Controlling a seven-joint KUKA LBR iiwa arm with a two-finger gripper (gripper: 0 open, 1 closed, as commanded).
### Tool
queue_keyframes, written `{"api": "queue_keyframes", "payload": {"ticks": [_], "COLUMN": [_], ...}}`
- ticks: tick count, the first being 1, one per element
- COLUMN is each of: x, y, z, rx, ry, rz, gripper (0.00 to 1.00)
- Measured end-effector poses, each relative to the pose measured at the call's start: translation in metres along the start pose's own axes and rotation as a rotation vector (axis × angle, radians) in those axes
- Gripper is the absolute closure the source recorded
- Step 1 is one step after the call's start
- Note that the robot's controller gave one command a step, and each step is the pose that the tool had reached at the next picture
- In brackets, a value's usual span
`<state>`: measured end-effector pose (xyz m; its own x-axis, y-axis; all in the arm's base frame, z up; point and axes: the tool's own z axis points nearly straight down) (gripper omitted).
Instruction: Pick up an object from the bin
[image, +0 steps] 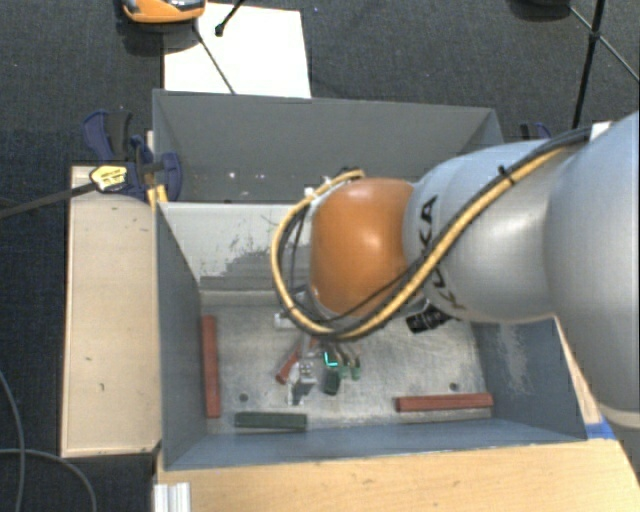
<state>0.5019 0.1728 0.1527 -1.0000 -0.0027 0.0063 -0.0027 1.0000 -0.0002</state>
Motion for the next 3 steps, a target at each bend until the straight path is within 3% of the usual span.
{"api": "queue_keyframes", "payload": {"ticks": [1, 2, 3], "x": [-0.002, -0.009, -0.029], "y": [-0.001, -0.032, -0.012], "z": [-0.004, 0.040, 0.079], "rx": [-0.001, -0.002, -0.004], "ry": [-0.008, -0.012, -0.019], "rz": [0.005, -0.098, -0.214], "gripper": [0.00, 0.00, 1.00]}}
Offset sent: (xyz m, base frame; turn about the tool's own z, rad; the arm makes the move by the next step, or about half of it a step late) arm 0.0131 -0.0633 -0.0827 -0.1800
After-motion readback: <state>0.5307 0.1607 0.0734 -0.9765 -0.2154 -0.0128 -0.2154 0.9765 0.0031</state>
